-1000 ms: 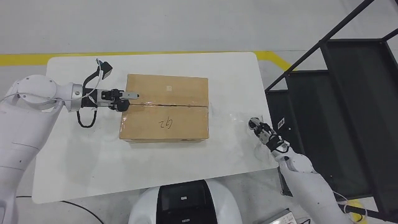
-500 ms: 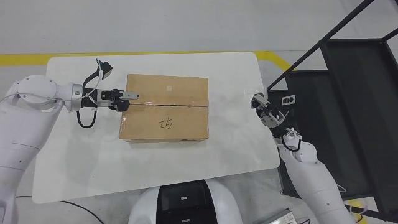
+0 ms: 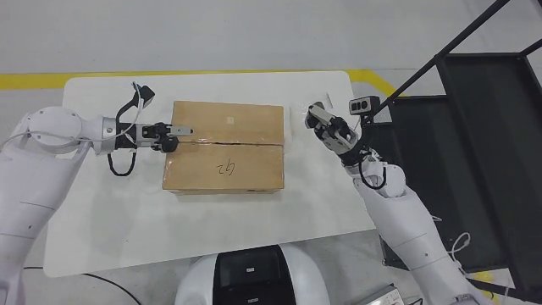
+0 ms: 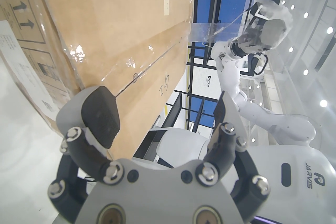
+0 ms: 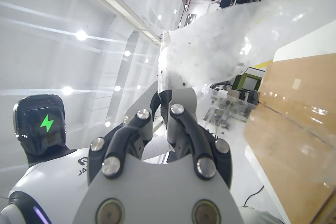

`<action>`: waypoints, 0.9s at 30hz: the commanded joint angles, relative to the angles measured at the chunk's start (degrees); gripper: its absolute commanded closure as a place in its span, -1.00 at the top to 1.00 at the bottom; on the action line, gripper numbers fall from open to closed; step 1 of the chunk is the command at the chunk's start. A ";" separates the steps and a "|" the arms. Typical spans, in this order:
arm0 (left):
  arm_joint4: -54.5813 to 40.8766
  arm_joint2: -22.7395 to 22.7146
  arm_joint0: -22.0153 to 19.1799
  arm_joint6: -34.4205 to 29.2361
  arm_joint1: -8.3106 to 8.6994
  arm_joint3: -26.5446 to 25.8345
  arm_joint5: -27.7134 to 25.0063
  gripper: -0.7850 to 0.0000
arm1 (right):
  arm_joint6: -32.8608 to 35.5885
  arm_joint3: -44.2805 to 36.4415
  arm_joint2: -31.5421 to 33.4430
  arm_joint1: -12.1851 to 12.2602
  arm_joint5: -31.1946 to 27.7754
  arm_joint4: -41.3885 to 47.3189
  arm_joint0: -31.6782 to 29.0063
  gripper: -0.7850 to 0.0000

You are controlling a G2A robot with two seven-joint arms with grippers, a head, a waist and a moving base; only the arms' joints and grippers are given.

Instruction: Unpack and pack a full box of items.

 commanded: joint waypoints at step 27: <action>-5.27 0.31 -1.72 5.24 -2.32 9.37 6.65 1.00 | -2.27 6.81 -11.28 -3.68 -1.87 -8.16 12.27 -1.00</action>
